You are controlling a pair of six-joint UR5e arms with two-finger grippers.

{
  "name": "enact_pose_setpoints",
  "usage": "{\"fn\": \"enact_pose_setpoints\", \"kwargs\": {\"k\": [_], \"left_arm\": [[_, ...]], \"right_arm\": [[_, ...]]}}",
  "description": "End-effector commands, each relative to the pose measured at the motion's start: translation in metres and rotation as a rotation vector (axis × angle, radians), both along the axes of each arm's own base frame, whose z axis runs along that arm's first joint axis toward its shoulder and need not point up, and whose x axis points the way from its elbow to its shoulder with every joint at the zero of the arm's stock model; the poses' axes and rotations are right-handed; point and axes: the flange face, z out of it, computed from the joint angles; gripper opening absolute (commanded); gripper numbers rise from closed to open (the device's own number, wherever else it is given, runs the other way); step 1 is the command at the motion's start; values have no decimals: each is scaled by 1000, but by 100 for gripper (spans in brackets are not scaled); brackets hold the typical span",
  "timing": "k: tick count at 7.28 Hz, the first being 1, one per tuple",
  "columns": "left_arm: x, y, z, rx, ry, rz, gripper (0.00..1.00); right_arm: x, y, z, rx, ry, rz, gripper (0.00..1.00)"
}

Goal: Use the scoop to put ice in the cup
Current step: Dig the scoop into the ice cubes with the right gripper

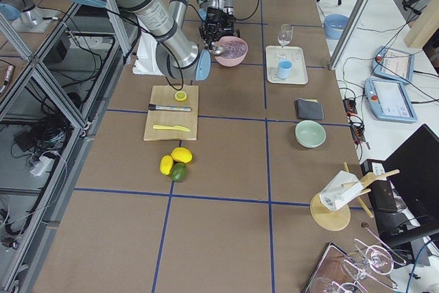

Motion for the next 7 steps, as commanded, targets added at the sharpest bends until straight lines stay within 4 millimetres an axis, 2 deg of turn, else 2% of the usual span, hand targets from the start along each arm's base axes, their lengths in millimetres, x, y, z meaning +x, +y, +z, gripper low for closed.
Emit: {"fn": "enact_pose_setpoints", "kwargs": {"k": [1,3,5,7], "left_arm": [[0,0,0,0,0,0,100],[0,0,0,1,1,-2,100],[0,0,0,-1,0,-2,100],[0,0,0,-1,0,-2,100]], "right_arm": [[-8,-3,0,10,-24,4,0],[-19,-7,5,20,-50,13,0],[-21,-8,6,22,-53,18,0],[-37,-15,10,43,-82,22,0]]}}
